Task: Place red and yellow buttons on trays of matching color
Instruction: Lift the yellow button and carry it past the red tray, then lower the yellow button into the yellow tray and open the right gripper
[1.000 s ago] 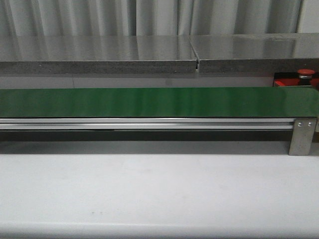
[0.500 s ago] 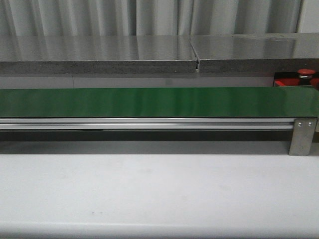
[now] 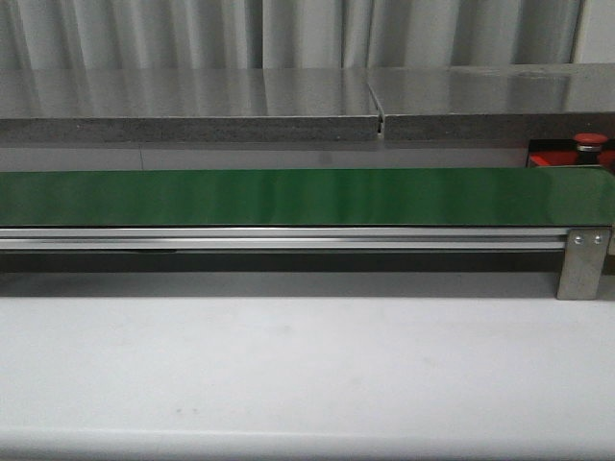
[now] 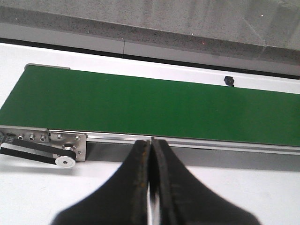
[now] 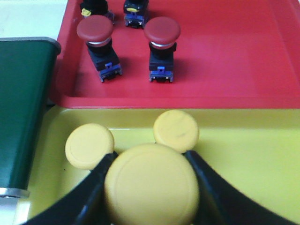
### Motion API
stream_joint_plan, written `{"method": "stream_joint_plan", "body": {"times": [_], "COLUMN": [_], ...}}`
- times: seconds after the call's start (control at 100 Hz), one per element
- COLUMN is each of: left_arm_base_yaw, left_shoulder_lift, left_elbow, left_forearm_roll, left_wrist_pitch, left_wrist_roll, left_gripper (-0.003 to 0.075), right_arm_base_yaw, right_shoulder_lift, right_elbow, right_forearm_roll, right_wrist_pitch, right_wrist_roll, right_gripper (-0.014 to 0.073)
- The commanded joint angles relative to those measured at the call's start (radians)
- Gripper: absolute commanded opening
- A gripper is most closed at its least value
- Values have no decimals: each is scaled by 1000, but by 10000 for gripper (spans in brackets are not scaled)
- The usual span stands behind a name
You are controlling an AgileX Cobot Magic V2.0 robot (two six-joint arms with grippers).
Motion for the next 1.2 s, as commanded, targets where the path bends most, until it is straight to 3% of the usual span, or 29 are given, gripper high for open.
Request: {"method": "stream_joint_plan", "body": {"times": [0.0, 0.32, 0.55, 0.91, 1.09, 1.19], "left_arm_base_yaw": [-7, -7, -7, -7, -7, -7], "left_shoulder_lift": [2, 2, 2, 2, 2, 2], "left_elbow": [-28, -28, -28, -28, -28, -28], "left_forearm_roll": [-24, -24, -24, -24, -24, -24], "left_wrist_pitch": [-58, -58, -58, -58, -58, -58], "left_wrist_roll": [0, 0, 0, 0, 0, 0], "left_gripper": [-20, -20, -20, -20, -20, -20], "right_arm_base_yaw": [-7, -63, -64, -64, -64, -64], "right_shoulder_lift": [-11, 86, 140, 176, 184, 184], "right_elbow": [-20, -18, -18, -18, -18, -18], "right_forearm_roll": [42, 68, 126, 165, 143, 143], "right_wrist_pitch": [7, 53, 97, 76, 71, 73], "right_wrist_roll": [-18, -51, -148, -191, -191, -191], "right_gripper": [127, 127, 127, 129, 189, 295]}}
